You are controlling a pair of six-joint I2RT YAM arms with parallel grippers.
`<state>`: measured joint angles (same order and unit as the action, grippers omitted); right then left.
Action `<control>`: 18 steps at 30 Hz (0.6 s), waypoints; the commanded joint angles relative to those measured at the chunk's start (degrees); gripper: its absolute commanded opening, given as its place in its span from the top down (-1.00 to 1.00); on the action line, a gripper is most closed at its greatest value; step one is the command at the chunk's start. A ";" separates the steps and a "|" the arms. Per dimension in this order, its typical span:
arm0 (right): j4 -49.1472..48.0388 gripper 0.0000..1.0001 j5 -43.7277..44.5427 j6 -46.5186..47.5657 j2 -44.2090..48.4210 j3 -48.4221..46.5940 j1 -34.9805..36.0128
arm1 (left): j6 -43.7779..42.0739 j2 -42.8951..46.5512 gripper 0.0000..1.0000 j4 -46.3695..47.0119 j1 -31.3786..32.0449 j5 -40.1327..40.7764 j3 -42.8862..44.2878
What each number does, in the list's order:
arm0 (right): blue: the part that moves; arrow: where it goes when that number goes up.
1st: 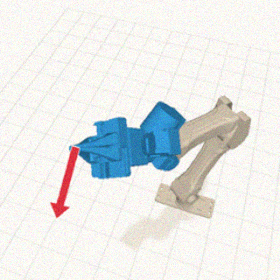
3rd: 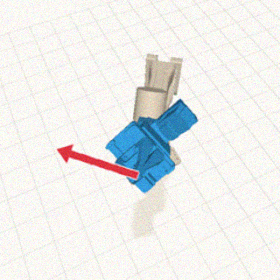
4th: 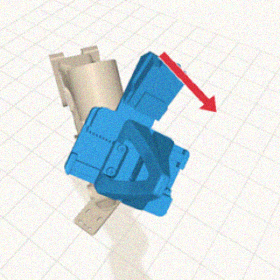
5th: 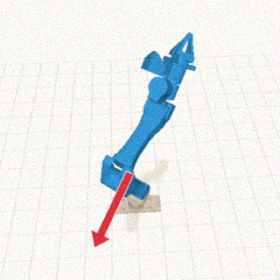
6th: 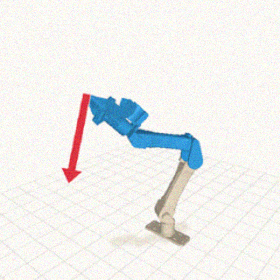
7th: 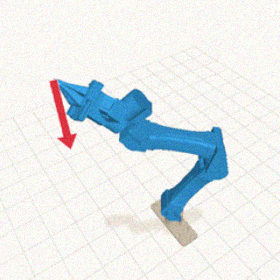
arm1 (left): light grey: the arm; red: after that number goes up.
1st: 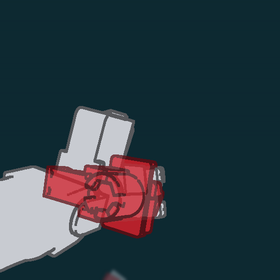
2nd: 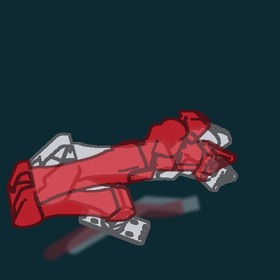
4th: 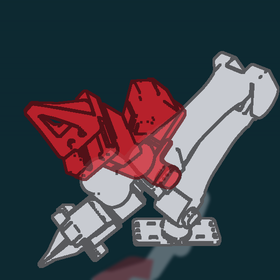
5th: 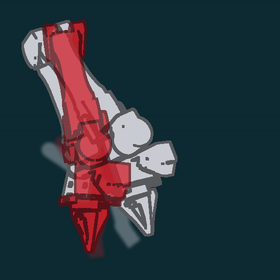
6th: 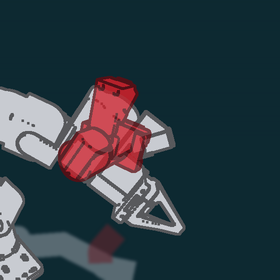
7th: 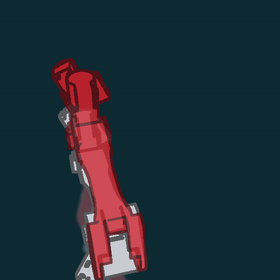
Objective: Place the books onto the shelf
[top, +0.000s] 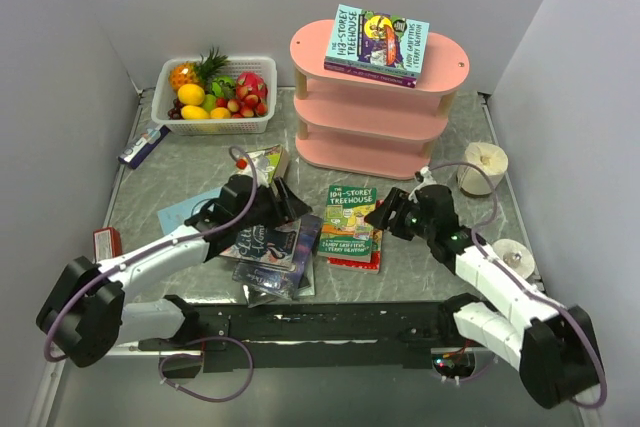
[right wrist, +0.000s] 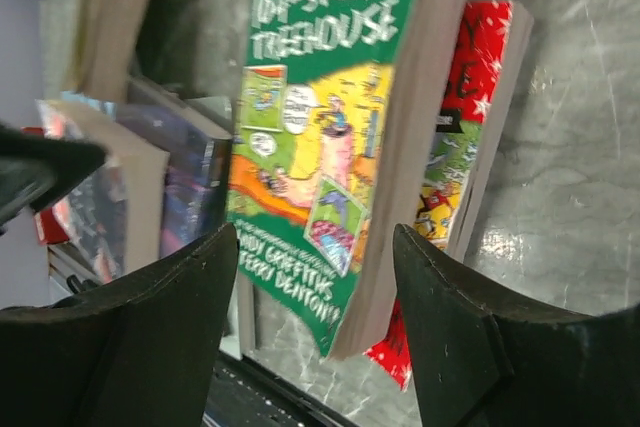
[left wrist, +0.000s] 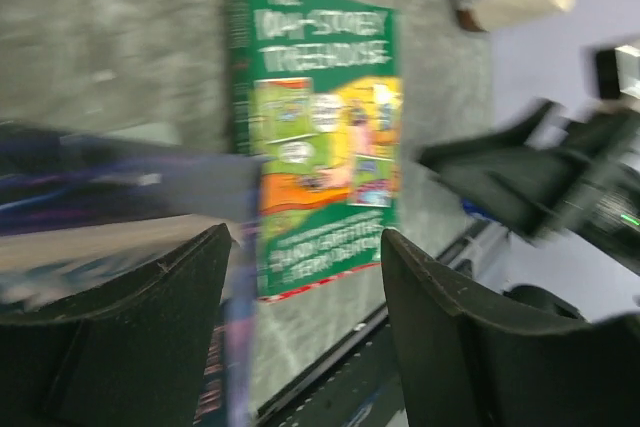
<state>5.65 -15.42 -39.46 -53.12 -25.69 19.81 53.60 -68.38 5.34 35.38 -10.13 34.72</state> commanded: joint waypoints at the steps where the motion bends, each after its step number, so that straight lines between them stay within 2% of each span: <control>1: -10.56 -0.41 -1.62 -1.06 -5.58 1.34 0.31 | 1.15 -2.10 -0.35 11.61 4.43 -0.68 3.85; 6: -14.44 -0.41 -2.51 -2.46 -9.72 5.03 0.40 | 0.98 -9.92 -0.30 9.44 8.03 -0.42 9.30; 10: -13.83 -0.41 -1.28 -1.68 -8.84 6.18 0.40 | 0.36 -15.54 -0.14 4.51 9.62 3.97 14.05; 18: -12.33 -0.44 -1.63 -1.32 -8.58 7.06 0.40 | 1.50 -27.41 0.23 1.51 10.77 4.33 15.11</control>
<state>-5.63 -17.47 -41.43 -62.30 -19.44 19.90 54.43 -92.12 9.76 45.28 -7.16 48.23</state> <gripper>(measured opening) 0.715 0.414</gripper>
